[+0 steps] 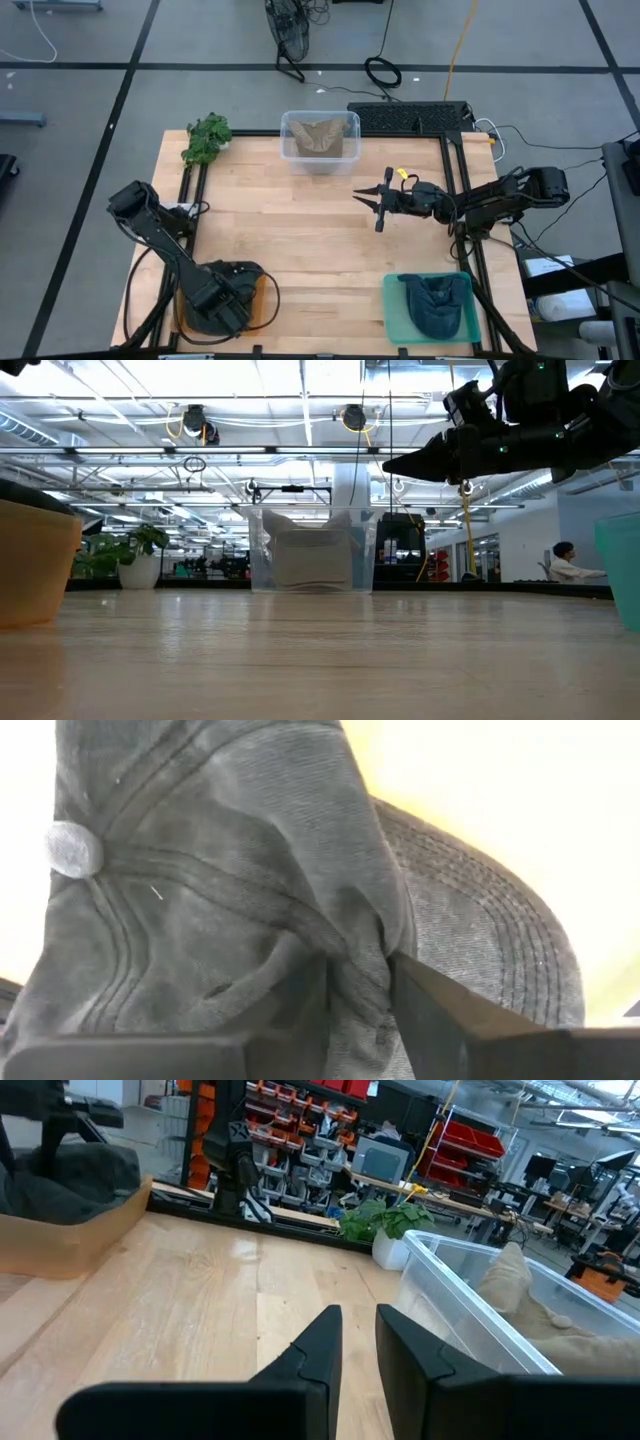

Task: Pick & Place hat
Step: Put the black cap into the orange bin

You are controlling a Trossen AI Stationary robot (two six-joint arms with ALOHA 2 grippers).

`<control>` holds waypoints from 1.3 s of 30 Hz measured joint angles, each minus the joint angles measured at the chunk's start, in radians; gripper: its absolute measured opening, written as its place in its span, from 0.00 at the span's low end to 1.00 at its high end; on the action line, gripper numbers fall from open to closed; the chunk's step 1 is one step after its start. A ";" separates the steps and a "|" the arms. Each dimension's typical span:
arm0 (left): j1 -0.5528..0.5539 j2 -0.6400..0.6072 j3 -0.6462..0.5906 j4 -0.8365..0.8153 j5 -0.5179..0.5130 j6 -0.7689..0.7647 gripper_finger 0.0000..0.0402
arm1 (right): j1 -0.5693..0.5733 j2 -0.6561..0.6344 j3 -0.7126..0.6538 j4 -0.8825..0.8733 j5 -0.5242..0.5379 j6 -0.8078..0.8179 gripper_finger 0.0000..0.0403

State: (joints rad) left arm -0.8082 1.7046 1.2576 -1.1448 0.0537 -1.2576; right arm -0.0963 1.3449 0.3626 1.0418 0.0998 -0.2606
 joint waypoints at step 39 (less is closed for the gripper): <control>0.103 -0.007 0.319 -0.387 0.085 0.044 0.45 | 0.073 0.000 0.000 -0.052 0.003 0.039 0.11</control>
State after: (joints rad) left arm -0.7056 1.6978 1.5764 -1.5314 0.1386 -1.2139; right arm -0.0231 1.3449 0.3626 0.9894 0.1027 -0.2214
